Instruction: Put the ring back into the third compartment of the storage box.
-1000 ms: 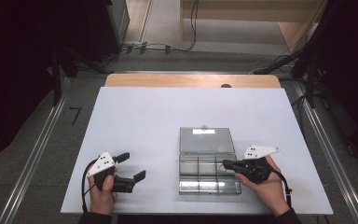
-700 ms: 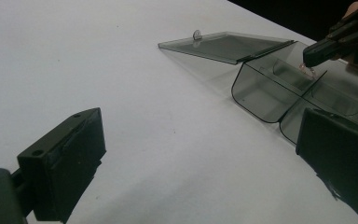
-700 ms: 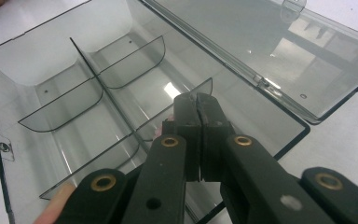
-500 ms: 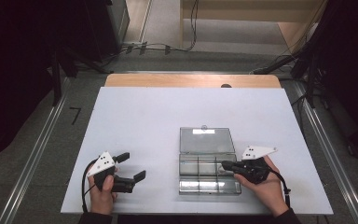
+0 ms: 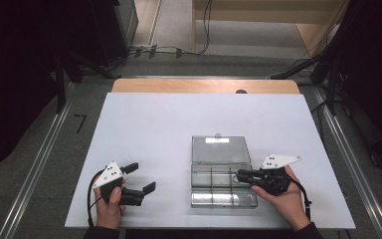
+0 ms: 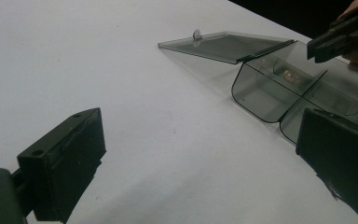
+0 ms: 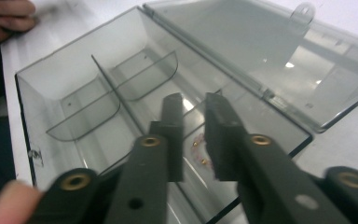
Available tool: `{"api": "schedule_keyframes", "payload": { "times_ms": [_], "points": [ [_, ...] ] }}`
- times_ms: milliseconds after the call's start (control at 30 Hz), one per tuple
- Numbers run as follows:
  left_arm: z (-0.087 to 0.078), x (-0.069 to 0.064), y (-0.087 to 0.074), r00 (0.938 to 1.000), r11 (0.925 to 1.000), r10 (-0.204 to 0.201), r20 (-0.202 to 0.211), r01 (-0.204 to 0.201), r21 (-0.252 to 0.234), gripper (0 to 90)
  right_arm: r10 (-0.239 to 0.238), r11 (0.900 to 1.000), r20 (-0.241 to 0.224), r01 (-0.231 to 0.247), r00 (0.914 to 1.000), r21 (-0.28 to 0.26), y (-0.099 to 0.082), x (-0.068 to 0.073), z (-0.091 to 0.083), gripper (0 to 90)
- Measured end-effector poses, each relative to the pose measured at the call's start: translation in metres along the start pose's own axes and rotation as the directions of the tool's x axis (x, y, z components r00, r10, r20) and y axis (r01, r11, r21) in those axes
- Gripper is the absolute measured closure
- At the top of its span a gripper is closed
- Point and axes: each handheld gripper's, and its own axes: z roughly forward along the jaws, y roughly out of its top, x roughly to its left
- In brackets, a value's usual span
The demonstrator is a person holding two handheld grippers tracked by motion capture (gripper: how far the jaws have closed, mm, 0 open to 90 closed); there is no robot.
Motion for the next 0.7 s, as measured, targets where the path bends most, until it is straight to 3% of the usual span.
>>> {"api": "schedule_keyframes", "payload": {
  "times_ms": [200,700],
  "points": [
    [0.000,0.000,0.000,1.0000,1.0000,0.001,0.002,-0.001,0.000,0.6,-0.009,0.9988,0.040,0.010,0.9992,-0.048,0.004,0.002,-0.006,49.1],
    [0.000,0.000,0.000,1.0000,1.0000,0.004,0.002,-0.004,0.003,0.6,0.049,0.9951,0.070,-0.043,0.9963,-0.090,0.007,-0.006,-0.017,18.6]
  ]
}}
